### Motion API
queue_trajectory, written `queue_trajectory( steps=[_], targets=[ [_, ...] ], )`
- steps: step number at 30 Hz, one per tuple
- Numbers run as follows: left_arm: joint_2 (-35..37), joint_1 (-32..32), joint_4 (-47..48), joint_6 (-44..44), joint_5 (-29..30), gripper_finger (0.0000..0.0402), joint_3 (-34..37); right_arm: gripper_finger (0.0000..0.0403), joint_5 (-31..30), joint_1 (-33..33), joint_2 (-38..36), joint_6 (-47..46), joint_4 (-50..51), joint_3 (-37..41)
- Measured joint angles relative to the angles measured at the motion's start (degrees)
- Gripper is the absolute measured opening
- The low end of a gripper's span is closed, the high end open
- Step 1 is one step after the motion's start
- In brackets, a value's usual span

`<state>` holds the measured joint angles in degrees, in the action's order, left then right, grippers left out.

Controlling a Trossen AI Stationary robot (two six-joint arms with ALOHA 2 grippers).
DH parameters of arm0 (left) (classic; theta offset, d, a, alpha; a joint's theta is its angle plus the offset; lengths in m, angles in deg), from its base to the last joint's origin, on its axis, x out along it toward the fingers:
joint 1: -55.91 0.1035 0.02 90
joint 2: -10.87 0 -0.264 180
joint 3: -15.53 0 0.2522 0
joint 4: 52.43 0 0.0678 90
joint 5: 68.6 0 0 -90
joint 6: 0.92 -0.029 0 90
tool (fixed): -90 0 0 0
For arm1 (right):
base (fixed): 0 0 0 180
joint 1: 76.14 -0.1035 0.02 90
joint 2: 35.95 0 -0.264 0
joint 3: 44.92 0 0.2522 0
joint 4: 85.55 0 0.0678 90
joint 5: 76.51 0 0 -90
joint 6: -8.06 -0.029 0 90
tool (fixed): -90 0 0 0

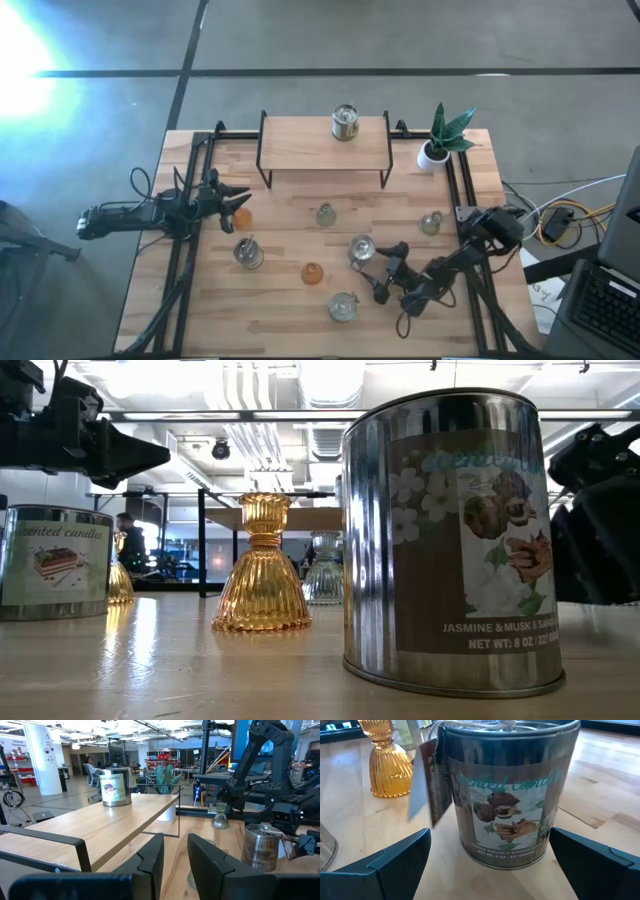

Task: Pick & Place candle stick holders
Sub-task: Put the top brown scented candle on the shelf

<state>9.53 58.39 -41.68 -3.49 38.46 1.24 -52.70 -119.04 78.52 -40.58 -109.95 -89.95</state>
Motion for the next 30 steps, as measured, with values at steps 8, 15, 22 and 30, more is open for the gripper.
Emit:
queue_trajectory(
  steps=[8, 15, 22, 30],
  targets=[
    [0.0, 0.0, 0.0, 0.0, 0.0, 0.0092, 0.0, 0.0400, -2.9, 2.8, 0.9, 2.2, 0.0, -1.1],
    [0.0, 0.0, 0.0, 0.0, 0.0, 0.0092, 0.0, 0.0400, -2.6, 5.8, 0.9, 2.7, -0.1, -1.7],
    [0.0, 0.0, 0.0, 0.0, 0.0, 0.0092, 0.0, 0.0400, -0.2, 6.9, 0.9, 3.0, -0.3, -3.2],
    [0.0, 0.0, 0.0, 0.0, 0.0, 0.0092, 0.0, 0.0400, 1.1, 10.9, 0.9, 5.1, -0.6, -4.9]
  ],
)
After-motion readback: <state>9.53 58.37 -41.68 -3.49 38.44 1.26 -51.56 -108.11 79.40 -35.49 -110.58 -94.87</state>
